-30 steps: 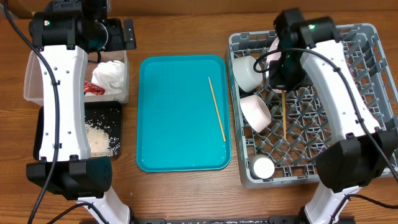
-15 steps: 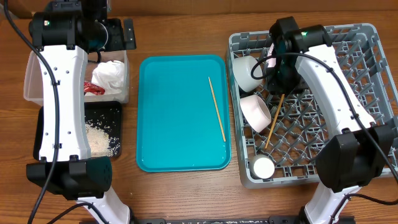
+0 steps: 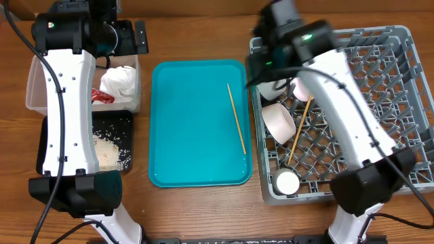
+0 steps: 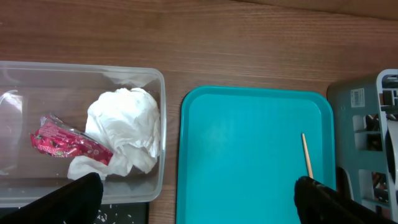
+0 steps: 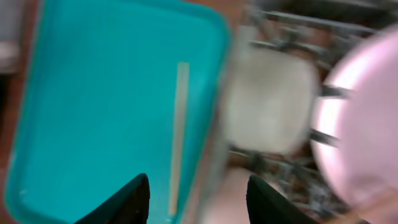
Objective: Sort waste into correct bins and load items into the dishwasher
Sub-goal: 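Return right gripper to the tray and grasp the second chopstick, then carry the second chopstick with right gripper into the rack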
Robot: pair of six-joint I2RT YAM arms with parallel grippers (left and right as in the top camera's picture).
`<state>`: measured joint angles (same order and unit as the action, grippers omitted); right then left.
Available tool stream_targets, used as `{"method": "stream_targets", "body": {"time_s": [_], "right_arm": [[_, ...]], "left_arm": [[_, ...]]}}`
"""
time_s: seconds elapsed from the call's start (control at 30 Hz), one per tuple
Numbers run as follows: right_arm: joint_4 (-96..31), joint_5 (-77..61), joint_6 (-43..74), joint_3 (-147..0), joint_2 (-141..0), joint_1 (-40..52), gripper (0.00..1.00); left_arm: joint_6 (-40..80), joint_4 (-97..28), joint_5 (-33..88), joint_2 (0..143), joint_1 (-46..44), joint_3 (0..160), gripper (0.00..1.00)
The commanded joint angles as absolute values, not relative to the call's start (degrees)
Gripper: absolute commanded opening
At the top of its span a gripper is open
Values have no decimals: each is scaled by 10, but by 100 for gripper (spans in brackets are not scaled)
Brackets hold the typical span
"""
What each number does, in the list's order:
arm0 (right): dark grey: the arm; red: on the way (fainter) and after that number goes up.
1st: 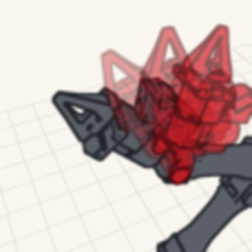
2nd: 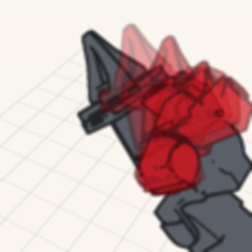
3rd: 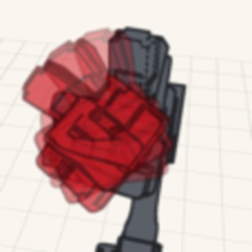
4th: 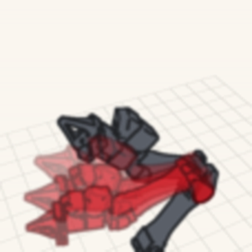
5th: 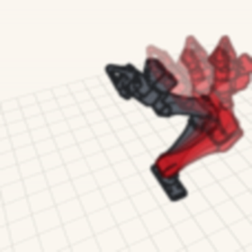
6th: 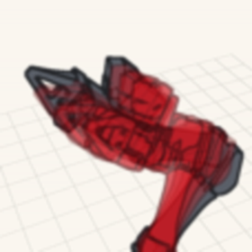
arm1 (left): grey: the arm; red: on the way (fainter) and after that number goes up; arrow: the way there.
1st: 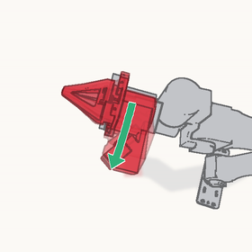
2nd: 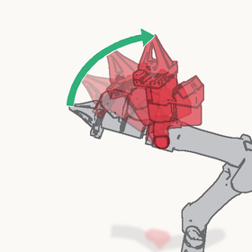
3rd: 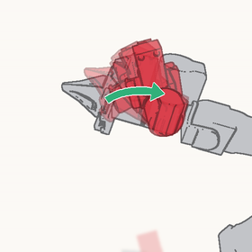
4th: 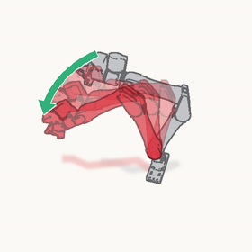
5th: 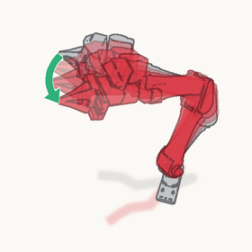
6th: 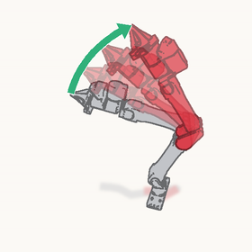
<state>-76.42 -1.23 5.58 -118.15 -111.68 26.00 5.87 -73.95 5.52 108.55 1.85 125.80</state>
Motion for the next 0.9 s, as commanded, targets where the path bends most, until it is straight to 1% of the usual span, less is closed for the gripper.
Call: {"method": "stream_targets", "body": {"time_s": [0.0, 0.13, 0.47, 0.87], "right_arm": [[-750, -5, 60, -1178, -1147, 298, 52], [-744, -1, 60, -1174, -1198, 322, 52], [-729, -1, 60, -1174, -1320, 324, 52], [-708, -1, 60, -1173, -1403, 324, 51]], "left_arm": [[64, -739, 54, 1083, 16, 1256, 100], [64, -739, 54, 1083, 16, 1256, 100], [64, -739, 54, 1083, 16, 1256, 100], [64, -739, 54, 1083, 16, 1256, 100]]}}
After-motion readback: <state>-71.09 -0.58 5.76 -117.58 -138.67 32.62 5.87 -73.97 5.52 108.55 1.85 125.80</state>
